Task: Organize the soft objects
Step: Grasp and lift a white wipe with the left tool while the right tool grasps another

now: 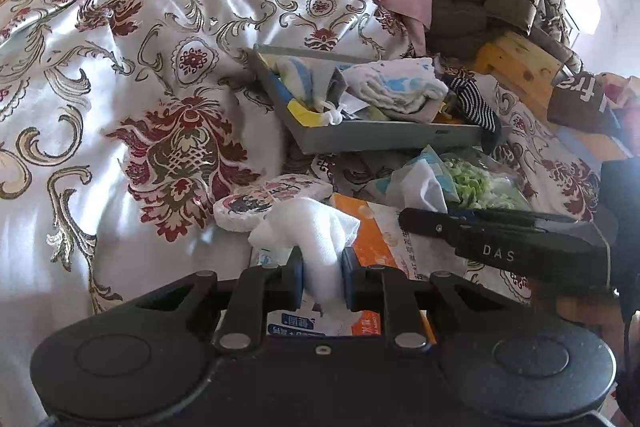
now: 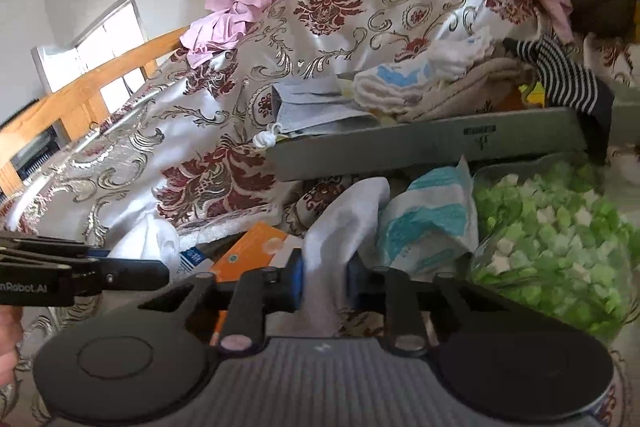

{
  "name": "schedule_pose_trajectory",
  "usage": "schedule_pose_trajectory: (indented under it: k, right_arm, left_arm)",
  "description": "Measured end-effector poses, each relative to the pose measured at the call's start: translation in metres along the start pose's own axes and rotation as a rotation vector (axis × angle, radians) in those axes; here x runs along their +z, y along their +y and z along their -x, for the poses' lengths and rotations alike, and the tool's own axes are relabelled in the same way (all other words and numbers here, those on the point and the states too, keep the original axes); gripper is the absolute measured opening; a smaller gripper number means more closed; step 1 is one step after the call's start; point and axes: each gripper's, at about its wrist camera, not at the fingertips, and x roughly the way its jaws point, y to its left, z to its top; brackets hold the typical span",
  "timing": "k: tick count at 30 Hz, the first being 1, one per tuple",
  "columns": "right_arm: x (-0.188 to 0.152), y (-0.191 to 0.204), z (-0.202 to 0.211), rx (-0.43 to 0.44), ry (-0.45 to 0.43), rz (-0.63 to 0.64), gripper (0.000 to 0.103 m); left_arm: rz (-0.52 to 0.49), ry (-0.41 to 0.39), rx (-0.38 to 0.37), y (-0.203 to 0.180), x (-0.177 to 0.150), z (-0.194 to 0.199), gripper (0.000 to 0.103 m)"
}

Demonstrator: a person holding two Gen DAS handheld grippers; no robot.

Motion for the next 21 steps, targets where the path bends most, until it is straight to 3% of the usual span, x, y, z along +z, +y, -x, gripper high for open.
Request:
schedule_pose_trajectory:
  k: [1,7,12,21]
  right_arm:
    - [0.000,0.002,0.001,0.005,-0.004,0.010,0.011]
    - [0.001,0.022,0.009,0.035,-0.020,0.113,0.011]
    - [0.003,0.027,0.017,0.039,-0.043,0.124,0.010]
    - [0.014,0.029,0.046,0.056,-0.136,0.116,0.011]
  left_arm:
    - [-0.008,0.000,0.002,-0.001,-0.001,0.000,0.020]
    - [-0.045,-0.002,0.016,-0.005,-0.002,0.000,0.020]
    - [-0.069,-0.018,0.026,-0.009,-0.002,0.004,0.020]
    - [-0.053,-0.148,0.039,-0.024,0.006,0.033,0.020]
